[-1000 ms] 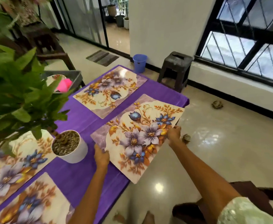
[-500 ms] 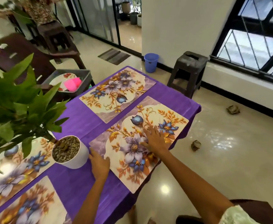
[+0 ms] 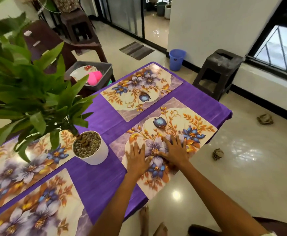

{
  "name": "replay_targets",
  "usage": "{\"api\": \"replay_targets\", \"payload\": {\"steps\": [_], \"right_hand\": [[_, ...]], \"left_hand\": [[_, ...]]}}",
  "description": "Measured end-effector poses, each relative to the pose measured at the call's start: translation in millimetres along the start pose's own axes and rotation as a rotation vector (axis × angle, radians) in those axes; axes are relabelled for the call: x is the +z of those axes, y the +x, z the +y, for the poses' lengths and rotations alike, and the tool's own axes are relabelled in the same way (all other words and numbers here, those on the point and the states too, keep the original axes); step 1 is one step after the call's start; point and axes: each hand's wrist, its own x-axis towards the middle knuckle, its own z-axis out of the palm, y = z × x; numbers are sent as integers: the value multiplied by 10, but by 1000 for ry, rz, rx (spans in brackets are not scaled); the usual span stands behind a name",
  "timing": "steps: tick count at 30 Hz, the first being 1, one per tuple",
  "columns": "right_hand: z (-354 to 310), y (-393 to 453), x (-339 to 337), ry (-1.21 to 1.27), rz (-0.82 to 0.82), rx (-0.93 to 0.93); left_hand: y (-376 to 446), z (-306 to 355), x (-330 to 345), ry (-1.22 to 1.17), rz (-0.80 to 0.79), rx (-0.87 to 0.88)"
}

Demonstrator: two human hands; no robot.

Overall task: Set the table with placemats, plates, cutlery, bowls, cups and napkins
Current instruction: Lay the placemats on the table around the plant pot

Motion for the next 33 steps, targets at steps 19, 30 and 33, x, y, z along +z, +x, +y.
{"api": "replay_targets", "payload": {"steps": [19, 30, 33], "right_hand": [[-123, -6, -31, 30, -48, 61], [-185, 49, -17, 49, -83, 37], [-180, 53, -3, 44, -85, 13]], "left_hand": [[106, -251, 46, -50, 35, 79], [185, -116, -35, -25, 13, -6], [113, -141, -16, -9, 13, -7]]}}
